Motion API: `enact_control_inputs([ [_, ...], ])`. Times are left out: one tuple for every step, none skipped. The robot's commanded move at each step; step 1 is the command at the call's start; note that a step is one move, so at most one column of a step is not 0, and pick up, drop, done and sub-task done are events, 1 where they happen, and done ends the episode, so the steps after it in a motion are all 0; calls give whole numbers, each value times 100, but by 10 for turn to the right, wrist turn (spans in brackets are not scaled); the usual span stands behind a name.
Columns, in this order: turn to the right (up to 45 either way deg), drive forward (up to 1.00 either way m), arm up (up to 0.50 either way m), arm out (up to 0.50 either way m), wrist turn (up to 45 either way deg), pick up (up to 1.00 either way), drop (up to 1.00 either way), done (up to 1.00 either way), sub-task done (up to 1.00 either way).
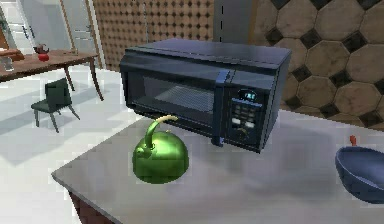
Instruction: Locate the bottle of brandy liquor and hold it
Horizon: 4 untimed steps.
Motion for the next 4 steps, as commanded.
enact_control_inputs([
  [0, 0, 38, 0, 0, 0, 0, 0, 0],
  [0, 0, 0, 24, 0, 0, 0, 0, 0],
  [0, 0, 0, 0, 450, 0, 0, 0, 0],
  [0, 0, 0, 0, 450, 0, 0, 0, 0],
])
